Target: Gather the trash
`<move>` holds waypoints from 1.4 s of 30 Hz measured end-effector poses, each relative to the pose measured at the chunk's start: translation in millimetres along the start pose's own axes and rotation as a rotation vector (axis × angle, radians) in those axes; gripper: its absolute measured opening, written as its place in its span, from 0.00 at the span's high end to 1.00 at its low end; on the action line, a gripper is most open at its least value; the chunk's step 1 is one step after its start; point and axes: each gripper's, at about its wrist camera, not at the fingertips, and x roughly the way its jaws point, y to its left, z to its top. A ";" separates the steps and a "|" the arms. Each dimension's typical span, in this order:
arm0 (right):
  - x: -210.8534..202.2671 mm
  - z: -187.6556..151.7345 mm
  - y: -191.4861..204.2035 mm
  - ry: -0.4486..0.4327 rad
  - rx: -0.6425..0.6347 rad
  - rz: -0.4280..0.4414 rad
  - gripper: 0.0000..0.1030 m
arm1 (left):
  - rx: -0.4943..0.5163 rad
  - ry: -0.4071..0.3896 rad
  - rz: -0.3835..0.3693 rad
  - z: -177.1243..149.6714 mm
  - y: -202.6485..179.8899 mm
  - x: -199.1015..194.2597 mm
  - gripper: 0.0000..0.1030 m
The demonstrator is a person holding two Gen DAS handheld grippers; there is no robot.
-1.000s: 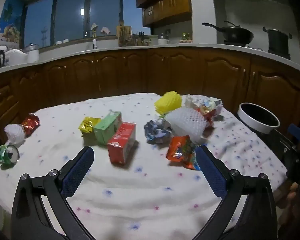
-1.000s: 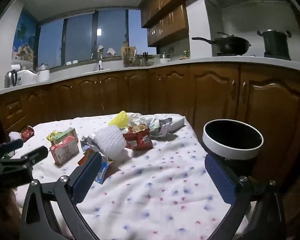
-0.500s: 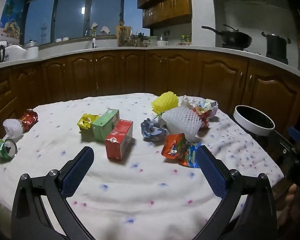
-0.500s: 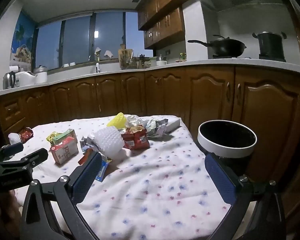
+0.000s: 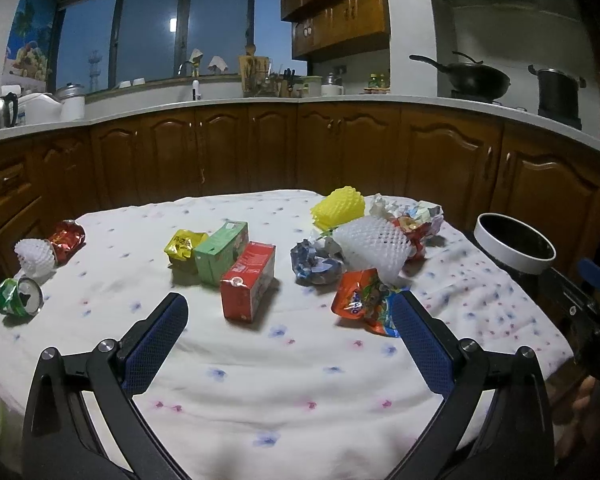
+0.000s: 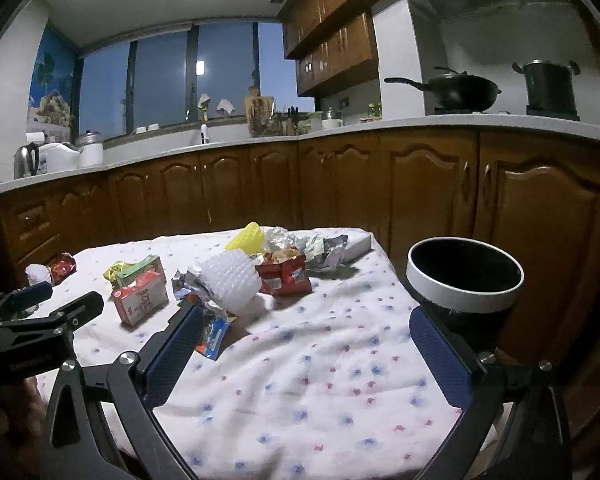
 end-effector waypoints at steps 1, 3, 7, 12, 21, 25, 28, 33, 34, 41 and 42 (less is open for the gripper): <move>0.4 -0.2 0.0 0.002 0.004 0.005 0.00 | 0.000 0.000 0.002 0.2 0.2 0.4 0.00; 0.2 -0.3 -0.1 0.002 0.008 0.009 0.00 | 0.000 0.001 0.004 0.1 0.1 0.5 0.00; -2.2 0.0 -0.8 -0.006 0.010 0.016 0.00 | -0.006 0.002 0.006 0.1 1.8 1.3 0.00; -2.4 0.6 -1.0 -0.007 0.012 0.022 0.00 | -0.006 0.005 0.007 -0.3 0.7 2.8 0.00; -1.9 0.5 0.2 -0.006 0.012 0.020 0.00 | -0.009 0.009 0.006 -1.2 1.1 4.7 0.00; -1.8 0.8 0.2 -0.002 0.012 0.023 0.00 | -0.014 0.015 0.005 -2.5 0.6 5.7 0.00; -1.3 0.5 0.3 0.001 0.013 0.025 0.00 | -0.014 0.019 0.004 -2.9 -1.0 6.4 0.00; 0.5 1.0 0.6 0.004 0.012 0.028 0.00 | -0.015 0.030 -0.003 -2.9 -0.6 10.2 0.00; 0.7 0.7 0.7 0.005 0.013 0.029 0.00 | -0.016 0.032 -0.007 -3.0 -0.2 11.1 0.00; 9.0 5.0 -0.9 0.038 0.028 0.043 0.00 | -0.035 0.083 -0.014 -2.3 4.6 22.7 0.00; 11.1 6.6 -0.2 0.046 0.030 0.052 0.00 | -0.039 0.095 -0.013 -2.7 5.7 25.7 0.00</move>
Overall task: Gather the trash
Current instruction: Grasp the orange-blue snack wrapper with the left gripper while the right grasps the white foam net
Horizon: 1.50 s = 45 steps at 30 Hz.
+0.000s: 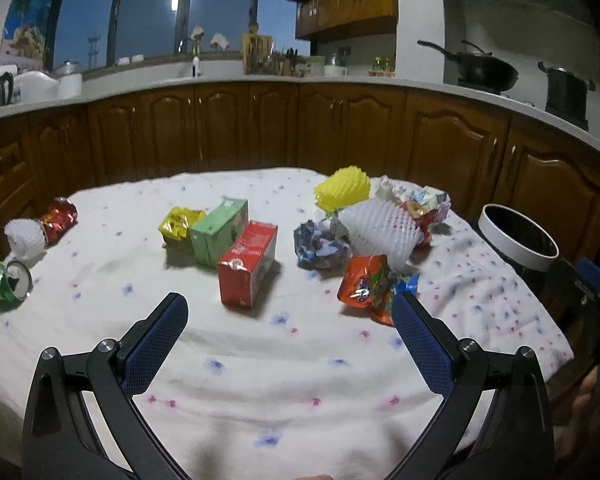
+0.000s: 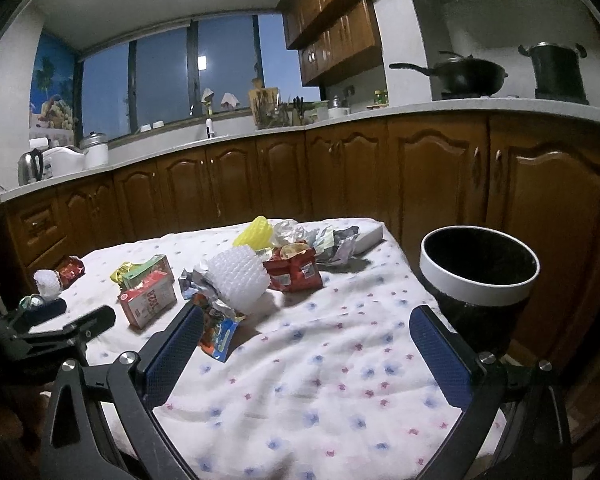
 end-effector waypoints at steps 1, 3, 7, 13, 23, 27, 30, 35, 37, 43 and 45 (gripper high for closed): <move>3.0 2.7 -2.1 0.008 0.003 0.007 0.00 | -0.003 0.011 -0.001 -0.3 1.0 3.0 0.00; 11.0 7.8 -4.0 0.029 0.007 0.026 0.00 | 0.001 0.031 -0.004 -0.2 1.7 8.5 0.00; 30.1 17.5 -8.6 0.089 0.044 0.099 0.00 | 0.001 0.060 -0.035 1.1 1.2 17.5 0.00; 71.9 29.3 -17.3 0.221 0.170 0.285 0.14 | 0.018 0.116 -0.152 6.0 -9.0 34.1 0.09; 157.2 41.5 -17.8 0.413 0.307 0.420 0.39 | 0.006 0.229 -0.294 19.9 -27.8 77.8 0.40; 180.1 34.9 -18.9 0.475 0.346 0.452 0.53 | 0.004 0.269 -0.316 21.1 -32.3 93.6 0.41; 192.5 29.6 -16.4 0.503 0.359 0.473 0.70 | 0.011 0.294 -0.330 21.1 -36.0 102.8 0.51; 192.4 31.2 -18.3 0.487 0.373 0.496 0.98 | 0.017 0.340 -0.370 20.1 -38.6 114.0 0.91; 183.3 35.9 -17.8 0.466 0.356 0.501 1.00 | 0.011 0.344 -0.383 20.3 -37.6 113.7 0.92; 152.3 49.5 -18.4 0.392 0.316 0.504 1.00 | 0.053 0.290 -0.376 28.6 -37.7 91.5 0.96; 141.2 52.1 -26.6 0.375 0.316 0.499 1.00 | 0.054 0.273 -0.373 34.2 -35.3 84.7 0.96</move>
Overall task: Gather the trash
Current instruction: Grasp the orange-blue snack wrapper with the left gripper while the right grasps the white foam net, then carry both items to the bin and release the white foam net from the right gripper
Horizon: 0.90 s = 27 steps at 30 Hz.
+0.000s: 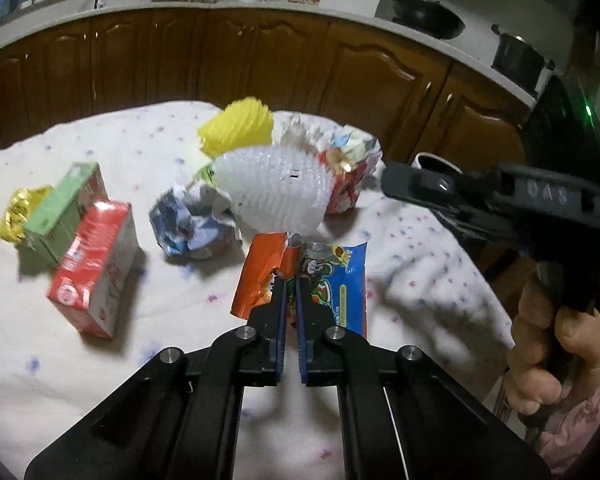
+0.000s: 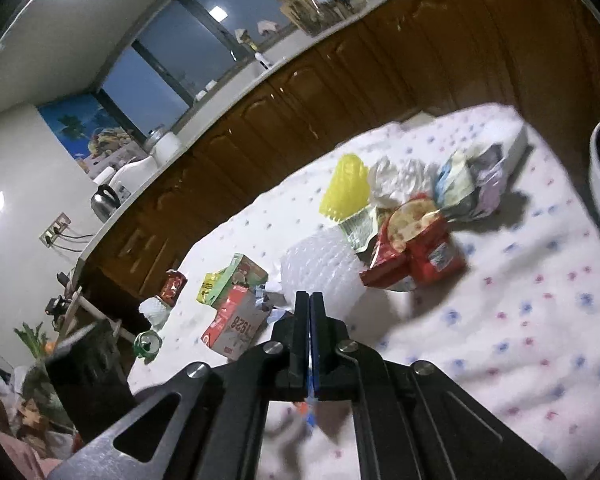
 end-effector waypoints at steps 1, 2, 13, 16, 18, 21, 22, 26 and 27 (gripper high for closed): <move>-2.7 0.5 -0.8 0.000 0.000 -0.014 0.99 | 0.004 -0.006 0.002 1.6 0.3 -4.3 0.97; -3.0 1.1 -0.8 0.006 -0.008 -0.021 0.96 | 0.007 -0.009 0.002 2.9 1.4 -7.1 0.96; 54.6 0.7 20.0 0.065 -0.207 -0.181 0.38 | -0.085 -0.043 0.061 0.2 45.8 -44.2 0.97; 78.2 -2.0 16.9 0.127 -0.229 -0.213 0.39 | -0.107 -0.054 0.079 4.0 57.7 -46.7 0.97; 85.2 -5.3 15.8 0.155 -0.229 -0.184 0.56 | -0.113 -0.058 0.084 5.2 60.9 -47.9 0.97; 81.1 -9.7 19.3 0.152 -0.233 -0.155 0.86 | -0.111 -0.064 0.087 11.1 61.9 -46.7 0.97; 73.9 -10.6 21.4 0.137 -0.238 -0.139 0.89 | -0.111 -0.067 0.086 13.5 61.3 -45.8 0.97; 38.4 -10.9 26.1 0.080 -0.205 -0.048 0.90 | -0.099 -0.082 0.072 24.8 51.6 -43.0 0.97; 26.3 -10.2 25.8 0.056 -0.200 -0.041 0.90 | -0.094 -0.087 0.065 29.0 47.9 -42.4 0.97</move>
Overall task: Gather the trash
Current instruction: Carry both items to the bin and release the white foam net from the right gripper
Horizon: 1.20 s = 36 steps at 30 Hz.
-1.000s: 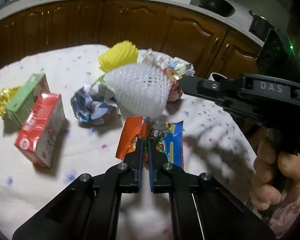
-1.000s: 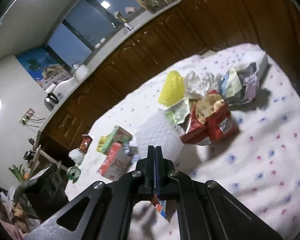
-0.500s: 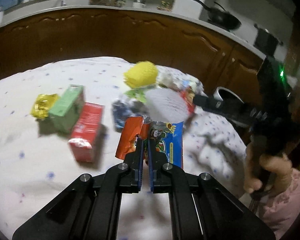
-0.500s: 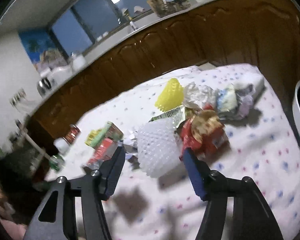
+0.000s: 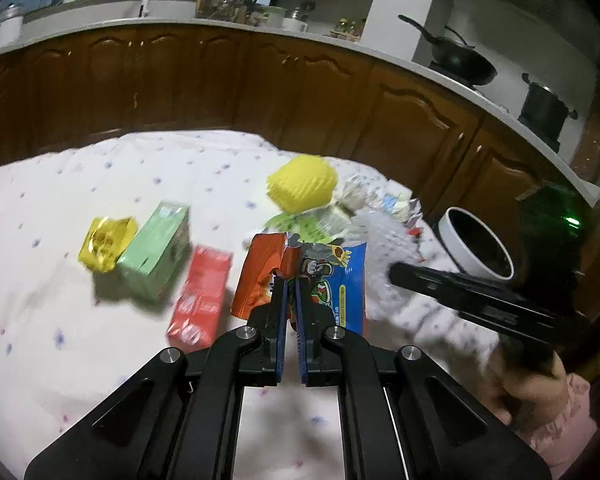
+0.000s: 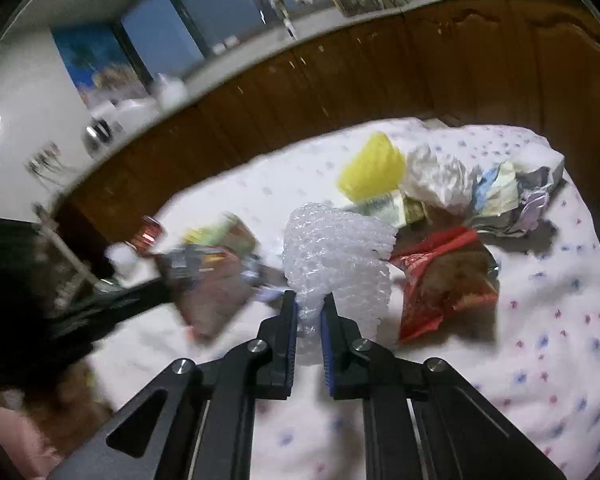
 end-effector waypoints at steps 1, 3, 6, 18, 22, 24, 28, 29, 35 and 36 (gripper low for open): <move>-17.1 0.5 -3.6 -0.032 0.016 0.007 0.90 | 0.007 -0.004 -0.010 3.7 -5.1 0.9 0.97; -42.6 1.6 -10.8 -0.084 0.047 0.020 0.90 | 0.023 -0.010 -0.024 9.6 -16.6 3.1 0.97; -80.4 -0.4 -28.2 -0.149 0.076 -0.014 0.90 | 0.051 -0.012 -0.065 20.0 -40.0 10.7 0.97; -164.5 -29.1 -130.9 -0.206 0.179 -0.440 0.89 | 0.205 0.034 -0.213 39.8 -160.0 71.4 0.97; -175.9 -29.8 -151.7 -0.201 0.201 -0.481 0.89 | 0.262 0.046 -0.232 46.2 -194.9 91.9 0.97; -178.8 -27.0 -156.6 -0.199 0.207 -0.492 0.89 | 0.282 0.050 -0.237 49.3 -208.5 100.2 0.97; -172.5 -16.0 -169.6 -0.186 0.219 -0.510 0.88 | 0.310 0.069 -0.246 56.2 -231.2 119.9 0.96; -171.4 -13.5 -174.3 -0.180 0.224 -0.512 0.88 | 0.312 0.074 -0.247 57.9 -237.5 124.5 0.96; -162.3 0.7 -204.9 -0.110 0.236 -0.533 0.86 | 0.359 0.135 -0.249 70.3 -272.2 163.9 0.96; -161.6 1.7 -209.7 -0.099 0.242 -0.542 0.86 | 0.366 0.149 -0.250 72.1 -277.5 170.7 0.96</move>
